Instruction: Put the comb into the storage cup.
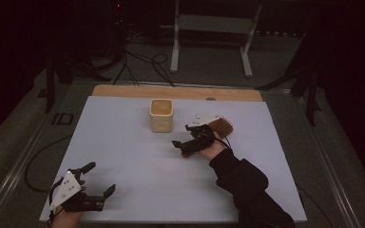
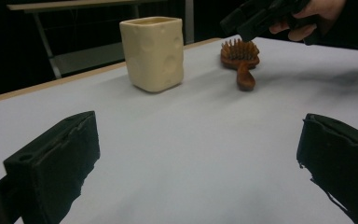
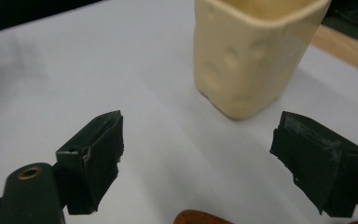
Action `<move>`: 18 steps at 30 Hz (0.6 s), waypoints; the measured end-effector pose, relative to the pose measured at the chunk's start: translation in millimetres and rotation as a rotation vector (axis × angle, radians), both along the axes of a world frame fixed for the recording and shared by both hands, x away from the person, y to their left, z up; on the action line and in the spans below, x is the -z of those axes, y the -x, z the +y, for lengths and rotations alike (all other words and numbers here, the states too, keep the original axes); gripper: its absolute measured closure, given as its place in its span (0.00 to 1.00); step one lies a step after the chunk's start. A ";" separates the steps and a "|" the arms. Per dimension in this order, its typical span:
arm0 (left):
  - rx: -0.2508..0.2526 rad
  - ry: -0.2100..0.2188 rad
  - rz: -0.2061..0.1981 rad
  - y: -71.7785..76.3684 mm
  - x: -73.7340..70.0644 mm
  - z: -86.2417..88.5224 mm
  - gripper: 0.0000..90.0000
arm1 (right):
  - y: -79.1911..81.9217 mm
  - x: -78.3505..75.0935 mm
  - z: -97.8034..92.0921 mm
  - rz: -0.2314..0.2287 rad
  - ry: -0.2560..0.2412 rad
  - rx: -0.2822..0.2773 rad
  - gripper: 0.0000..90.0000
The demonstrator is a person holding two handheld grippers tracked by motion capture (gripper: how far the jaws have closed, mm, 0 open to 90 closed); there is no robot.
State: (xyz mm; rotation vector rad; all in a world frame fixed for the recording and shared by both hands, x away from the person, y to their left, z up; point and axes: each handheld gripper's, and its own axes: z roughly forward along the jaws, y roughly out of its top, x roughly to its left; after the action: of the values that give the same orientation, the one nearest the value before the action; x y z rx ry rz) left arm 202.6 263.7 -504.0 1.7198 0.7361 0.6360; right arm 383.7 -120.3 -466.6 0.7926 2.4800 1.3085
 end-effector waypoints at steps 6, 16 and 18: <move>-0.001 -0.001 0.002 -0.1 0.2 0.5 0.00 | -2.1 11.7 3.3 0.021 0.045 0.017 0.40; 0.001 -0.008 0.005 0.0 0.7 -0.1 0.00 | -4.1 25.5 7.5 0.060 0.112 0.025 0.78; -0.003 0.000 0.001 0.0 0.2 0.4 0.00 | -4.8 27.5 8.4 0.069 0.133 0.033 0.86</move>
State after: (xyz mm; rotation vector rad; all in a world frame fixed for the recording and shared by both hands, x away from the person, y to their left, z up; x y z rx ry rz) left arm 202.6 264.2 -504.2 1.7194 0.7392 0.6373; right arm 388.5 -111.9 -494.1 0.8560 2.5640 1.1098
